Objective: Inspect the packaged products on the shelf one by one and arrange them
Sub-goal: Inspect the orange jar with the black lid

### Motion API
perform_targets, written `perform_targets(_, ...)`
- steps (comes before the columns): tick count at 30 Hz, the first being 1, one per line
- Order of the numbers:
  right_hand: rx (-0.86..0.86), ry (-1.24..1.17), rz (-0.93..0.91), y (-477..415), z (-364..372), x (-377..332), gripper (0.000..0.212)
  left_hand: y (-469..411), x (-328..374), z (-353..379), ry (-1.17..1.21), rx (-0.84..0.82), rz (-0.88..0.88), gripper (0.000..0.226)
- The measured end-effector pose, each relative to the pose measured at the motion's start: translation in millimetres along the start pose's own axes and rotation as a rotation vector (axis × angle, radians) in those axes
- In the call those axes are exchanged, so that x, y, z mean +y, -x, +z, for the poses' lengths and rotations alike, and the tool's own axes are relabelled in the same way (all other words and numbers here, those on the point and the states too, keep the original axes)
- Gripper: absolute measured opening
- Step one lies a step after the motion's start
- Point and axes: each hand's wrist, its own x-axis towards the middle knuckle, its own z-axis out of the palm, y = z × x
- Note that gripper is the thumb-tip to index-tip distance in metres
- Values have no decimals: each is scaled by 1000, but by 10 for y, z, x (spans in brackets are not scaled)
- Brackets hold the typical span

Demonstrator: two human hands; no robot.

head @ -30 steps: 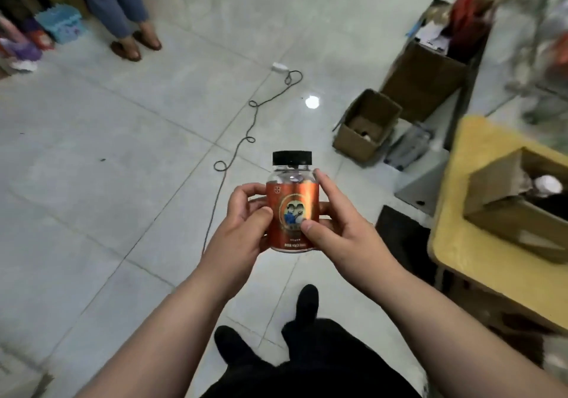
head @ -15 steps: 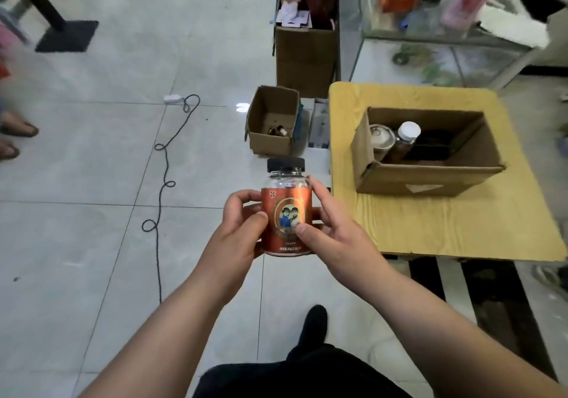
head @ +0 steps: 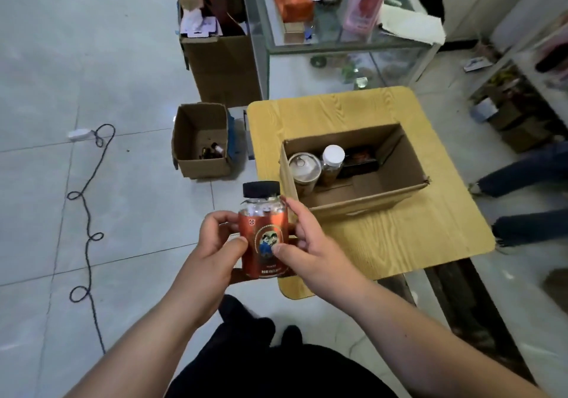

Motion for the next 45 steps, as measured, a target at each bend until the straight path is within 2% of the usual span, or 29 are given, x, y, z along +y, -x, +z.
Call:
perform_targets(3, 122, -3, 18, -121, -100, -66, 55, -255, 112, 39, -69, -90, 22, 32)
perform_targets(7, 232, 8, 5, -280, -357, -172, 53, -583, 309, 214, -160, -229, 86, 36)
perform_targets(11, 249, 39, -25, -375, -697, -189, 75, -841, 413, 462, -177, -264, 91, 33)
perform_targets(13, 252, 50, -25, -418, -881, -147, 81, -924, 434, 602, -145, -247, 79, 27)
perform_targets(16, 265, 168, -65, -486, -1197, -119, 77, -1051, 427, 794, -117, -175, 76, 21)
perform_targets(19, 258, 279, -84, -594, -1566, -101, 77, -1242, 341, 901, -37, 72, 36, 18)
perform_targets(21, 231, 416, -118, -715, -1788, -99, 78, -1326, 230, 909, -135, 255, 13, 16)
perform_targets(22, 203, 493, -127, -791, -1868, -88, 79, -1339, 160, 915, -226, 279, -21, 23)
perform_targets(24, 131, 596, -128, -953, -1980, -33, 79, -1313, 34, 975, -340, 220, -116, 43)
perform_targets(26, 33, 662, -110, -1088, -2007, 42, 77, -1258, -66, 1082, -289, 177, -160, 53)
perform_targets(30, -141, 875, -78, -1281, -1895, 144, 74, -1212, -163, 1211, -182, 263, -133, 56)
perform_targets(34, -241, 827, -24, -1496, -1680, 249, 66, -1220, -189, 1217, -178, 281, -134, 57)
perform_targets(37, -322, 752, 44, -1615, -1580, 306, 49, -1219, -221, 1227, -124, 284, -141, 58)
perform_targets(40, -311, 814, 16, -1674, -1551, 355, 35, -1215, -250, 1203, -78, 271, -149, 56)
perform_targets(45, -289, 860, 25, -1645, -1570, 366, 38, -1199, -265, 1150, -76, 245, -160, 55)
